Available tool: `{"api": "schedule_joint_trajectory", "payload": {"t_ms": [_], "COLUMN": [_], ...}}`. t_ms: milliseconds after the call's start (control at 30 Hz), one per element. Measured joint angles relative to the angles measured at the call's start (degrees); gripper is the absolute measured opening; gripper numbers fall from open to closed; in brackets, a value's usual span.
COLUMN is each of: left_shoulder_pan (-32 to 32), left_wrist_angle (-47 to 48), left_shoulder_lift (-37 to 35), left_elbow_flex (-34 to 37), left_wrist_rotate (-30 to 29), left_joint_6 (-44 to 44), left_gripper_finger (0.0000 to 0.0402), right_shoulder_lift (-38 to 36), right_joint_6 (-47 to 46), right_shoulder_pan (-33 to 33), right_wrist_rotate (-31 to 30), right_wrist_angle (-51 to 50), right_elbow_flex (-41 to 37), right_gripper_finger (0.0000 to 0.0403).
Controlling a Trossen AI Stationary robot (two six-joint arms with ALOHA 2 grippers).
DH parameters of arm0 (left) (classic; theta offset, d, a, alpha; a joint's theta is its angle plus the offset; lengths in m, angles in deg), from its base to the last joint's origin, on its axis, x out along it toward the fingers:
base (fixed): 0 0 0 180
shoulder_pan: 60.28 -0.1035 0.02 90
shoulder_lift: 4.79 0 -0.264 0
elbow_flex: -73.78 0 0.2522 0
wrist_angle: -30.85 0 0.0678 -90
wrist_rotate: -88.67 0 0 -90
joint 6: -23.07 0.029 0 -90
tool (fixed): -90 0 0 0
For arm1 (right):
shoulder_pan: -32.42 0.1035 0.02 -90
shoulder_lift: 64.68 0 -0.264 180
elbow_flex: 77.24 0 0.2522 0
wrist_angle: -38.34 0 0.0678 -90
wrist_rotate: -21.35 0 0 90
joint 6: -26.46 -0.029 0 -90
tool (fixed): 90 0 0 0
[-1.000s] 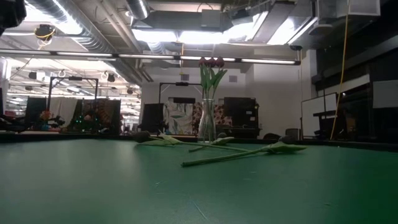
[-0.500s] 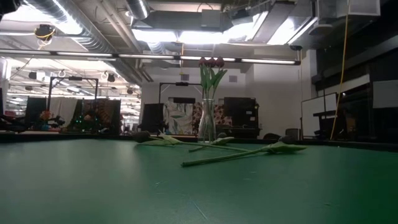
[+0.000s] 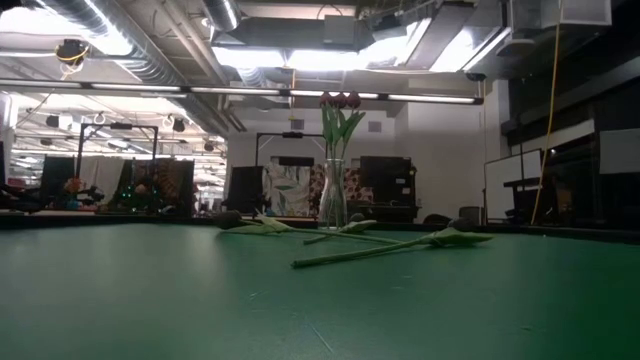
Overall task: Sort flowers into vase by color
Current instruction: Put the red tulip into the bottom left transparent vase
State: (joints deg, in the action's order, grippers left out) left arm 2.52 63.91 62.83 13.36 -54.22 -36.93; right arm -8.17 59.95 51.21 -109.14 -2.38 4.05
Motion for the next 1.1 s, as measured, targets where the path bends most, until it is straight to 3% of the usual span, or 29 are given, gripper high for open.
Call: {"api": "schedule_joint_trajectory", "payload": {"t_ms": [400, 700, 1100], "left_shoulder_pan": [0.0, -1.3, -2.2], "left_wrist_angle": [-2.3, -2.3, -2.5], "left_shoulder_lift": [0.5, 2.6, 5.6], "left_elbow_flex": [0.0, 0.0, 0.0], "left_wrist_rotate": [0.7, 4.4, 3.7], "left_joint_6": [-0.1, -2.9, -2.6], "left_gripper_finger": [0.0005, 0.0005, 0.0005], "right_shoulder_lift": [0.0, 0.0, 0.0], "right_joint_6": [0.0, 0.0, 0.0], "right_shoulder_pan": [0.0, 0.0, 0.0], "right_wrist_rotate": [0.0, 0.0, 0.0], "right_wrist_angle": [-0.1, -0.1, -0.2], "right_elbow_flex": [0.0, 0.0, 0.0], "right_gripper_finger": [0.0179, 0.0179, 0.0179]}}
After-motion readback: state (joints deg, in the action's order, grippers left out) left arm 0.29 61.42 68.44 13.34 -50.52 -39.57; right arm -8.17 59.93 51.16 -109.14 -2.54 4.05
